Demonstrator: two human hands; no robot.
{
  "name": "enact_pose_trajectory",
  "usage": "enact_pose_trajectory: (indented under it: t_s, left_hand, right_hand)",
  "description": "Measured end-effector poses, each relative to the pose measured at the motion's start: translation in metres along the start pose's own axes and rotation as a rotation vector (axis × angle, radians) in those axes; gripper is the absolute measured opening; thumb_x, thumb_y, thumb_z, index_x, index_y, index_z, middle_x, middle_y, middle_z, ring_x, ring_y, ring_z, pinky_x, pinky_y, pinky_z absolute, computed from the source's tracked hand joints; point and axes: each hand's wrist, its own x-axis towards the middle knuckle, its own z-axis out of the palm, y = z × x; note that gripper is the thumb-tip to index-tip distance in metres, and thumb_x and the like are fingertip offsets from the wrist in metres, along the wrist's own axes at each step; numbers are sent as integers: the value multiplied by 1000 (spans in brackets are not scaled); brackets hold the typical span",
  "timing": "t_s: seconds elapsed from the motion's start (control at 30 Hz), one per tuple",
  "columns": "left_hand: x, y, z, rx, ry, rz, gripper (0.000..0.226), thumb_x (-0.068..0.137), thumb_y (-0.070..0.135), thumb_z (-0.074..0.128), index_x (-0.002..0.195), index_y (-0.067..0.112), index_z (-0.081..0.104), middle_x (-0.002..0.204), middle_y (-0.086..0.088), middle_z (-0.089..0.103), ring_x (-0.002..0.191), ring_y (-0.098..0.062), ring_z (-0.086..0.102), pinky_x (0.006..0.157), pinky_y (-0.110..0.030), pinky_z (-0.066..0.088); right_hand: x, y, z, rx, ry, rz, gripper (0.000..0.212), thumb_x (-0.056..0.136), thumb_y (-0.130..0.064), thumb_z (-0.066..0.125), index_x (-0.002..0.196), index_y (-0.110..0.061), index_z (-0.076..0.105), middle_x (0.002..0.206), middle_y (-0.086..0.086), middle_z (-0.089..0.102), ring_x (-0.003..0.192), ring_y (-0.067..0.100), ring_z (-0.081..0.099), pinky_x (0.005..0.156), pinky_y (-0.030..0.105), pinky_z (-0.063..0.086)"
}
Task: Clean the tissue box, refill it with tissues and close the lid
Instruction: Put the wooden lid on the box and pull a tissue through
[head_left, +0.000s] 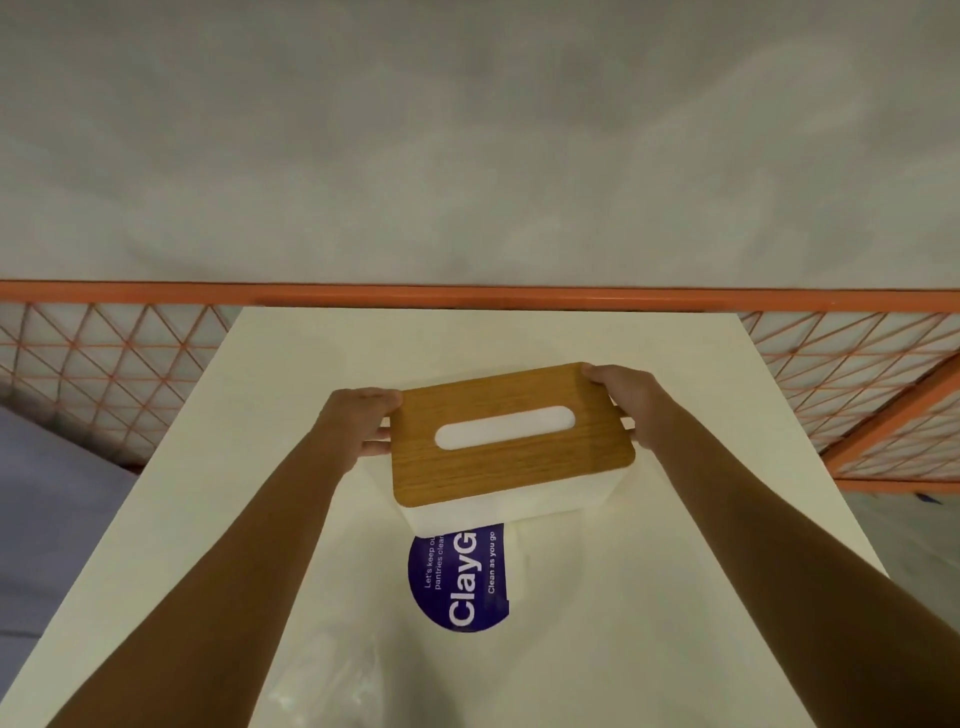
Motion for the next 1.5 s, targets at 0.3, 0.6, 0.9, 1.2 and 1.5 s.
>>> enact_pose_trajectory:
  t_s: [0.3, 0.6, 0.9, 1.2, 1.5]
  left_hand:
    - [1, -8, 4, -64, 74, 116, 32, 93, 17, 55, 122, 6, 57, 123, -12, 59, 102, -26, 59, 83, -34, 49]
    - [-26, -27, 24, 662, 149, 617, 46, 90, 29, 57, 134, 19, 47, 139, 2, 37, 125, -20, 41, 104, -32, 36]
    - [-42, -20, 38, 1168, 118, 988, 33, 96, 35, 45, 127, 31, 54, 132, 11, 46, 123, -19, 33, 100, -29, 30]
    - [-28, 16, 68, 1591, -320, 1130, 39, 98, 20, 43, 137, 21, 45, 125, 0, 52, 110, -19, 52, 78, -24, 40]
    - [-22, 17, 82, 1730, -302, 1257, 24, 97, 18, 45, 116, 14, 60, 106, -1, 60, 94, -19, 59, 66, -25, 43]
  right_hand:
    - [-5, 7, -4, -13, 13, -90, 38, 94, -30, 51, 127, -13, 50, 126, 8, 51, 110, 26, 48, 91, 41, 40]
    - [-26, 33, -4, -284, 134, -332, 45, 92, -23, 54, 135, -12, 44, 134, 10, 51, 122, 28, 48, 104, 38, 39]
    - [-34, 48, -8, -185, 146, -330, 38, 95, -21, 48, 132, -14, 43, 133, 6, 49, 118, 25, 48, 94, 32, 39]
    - [-31, 53, -8, -171, 157, -376, 37, 95, -22, 48, 131, -13, 45, 131, 4, 52, 119, 23, 49, 89, 26, 34]
    - [-26, 57, -8, -129, 153, -399, 35, 95, -23, 48, 129, -15, 46, 129, 1, 53, 101, 14, 47, 87, 26, 35]
